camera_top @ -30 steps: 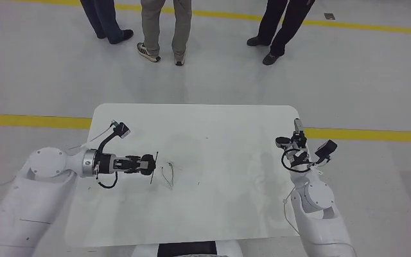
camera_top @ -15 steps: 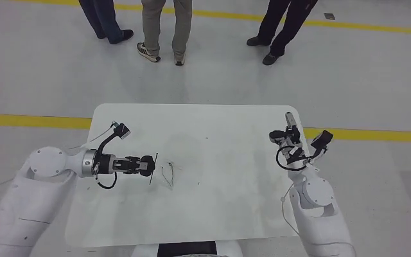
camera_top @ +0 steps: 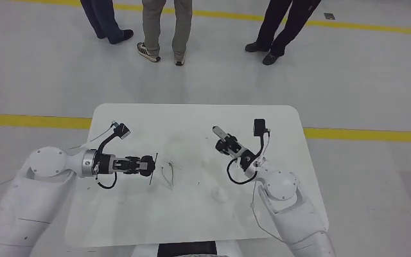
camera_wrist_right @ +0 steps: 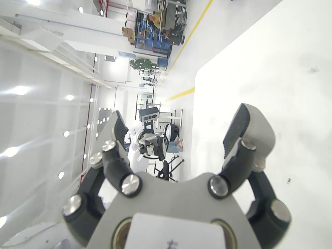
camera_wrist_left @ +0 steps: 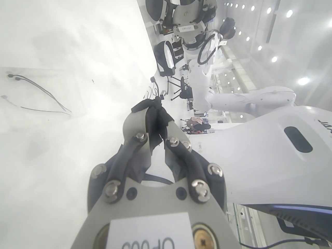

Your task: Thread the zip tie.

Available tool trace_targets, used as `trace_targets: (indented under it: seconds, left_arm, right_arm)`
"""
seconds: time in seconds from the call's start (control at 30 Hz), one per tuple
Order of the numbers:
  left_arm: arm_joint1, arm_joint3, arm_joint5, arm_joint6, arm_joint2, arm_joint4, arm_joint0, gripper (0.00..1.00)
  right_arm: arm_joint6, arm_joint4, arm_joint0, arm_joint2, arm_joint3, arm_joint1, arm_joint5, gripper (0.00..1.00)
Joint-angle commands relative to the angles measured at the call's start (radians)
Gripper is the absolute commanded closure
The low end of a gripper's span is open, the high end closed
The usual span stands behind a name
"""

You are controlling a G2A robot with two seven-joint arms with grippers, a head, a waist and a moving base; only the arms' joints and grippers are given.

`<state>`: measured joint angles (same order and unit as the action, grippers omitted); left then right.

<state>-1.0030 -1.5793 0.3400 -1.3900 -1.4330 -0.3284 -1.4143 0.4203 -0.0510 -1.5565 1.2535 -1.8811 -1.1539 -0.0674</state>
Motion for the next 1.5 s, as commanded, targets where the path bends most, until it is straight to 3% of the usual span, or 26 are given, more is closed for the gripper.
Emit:
trace_targets:
  seconds: [0.0,0.27,0.33,0.53,0.7,0.83,1.13,1.2,1.3,1.47]
  left_arm:
    - [0.0,0.0,0.0,0.0,0.0,0.0,0.0,1.0]
    - [0.0,0.0,0.0,0.0,0.0,0.0,0.0,1.0]
    - [0.0,0.0,0.0,0.0,0.0,0.0,0.0,1.0]
    - [0.0,0.0,0.0,0.0,0.0,0.0,0.0,1.0]
    - [0.0,0.0,0.0,0.0,0.0,0.0,0.0,1.0]
    - [0.0,0.0,0.0,0.0,0.0,0.0,0.0,1.0]
    - [0.0,0.0,-0.001,0.007,0.001,0.001,-0.001,1.0]
    - [-0.001,-0.006,0.0,0.025,0.021,0.005,-0.006,1.0]
    - [-0.001,0.017,0.0,0.008,0.043,-0.028,0.001,1.0]
    - [0.002,0.03,0.0,0.0,0.086,-0.072,0.004,1.0]
  right_arm:
    - [0.0,-0.001,-0.001,0.002,0.0,0.0,0.0,0.0]
    - [0.0,-0.001,-0.001,0.002,0.0,0.0,0.0,0.0]
    - [0.023,-0.007,0.005,-0.018,-0.004,-0.002,0.025,0.0]
    - [0.194,-0.014,0.124,-0.127,0.073,-0.013,0.107,0.0]
    - [0.313,-0.051,0.252,-0.231,0.182,-0.033,0.165,0.0]
    - [0.395,-0.075,0.321,-0.289,0.264,-0.046,0.227,0.0]
    - [0.389,-0.07,0.324,-0.289,0.268,-0.046,0.232,0.0]
    - [0.369,-0.075,0.311,-0.288,0.269,-0.046,0.231,0.0]
    - [0.391,-0.11,0.311,-0.288,0.289,-0.047,0.23,0.0]
    - [0.432,-0.176,0.343,-0.31,0.342,-0.055,0.233,0.0]
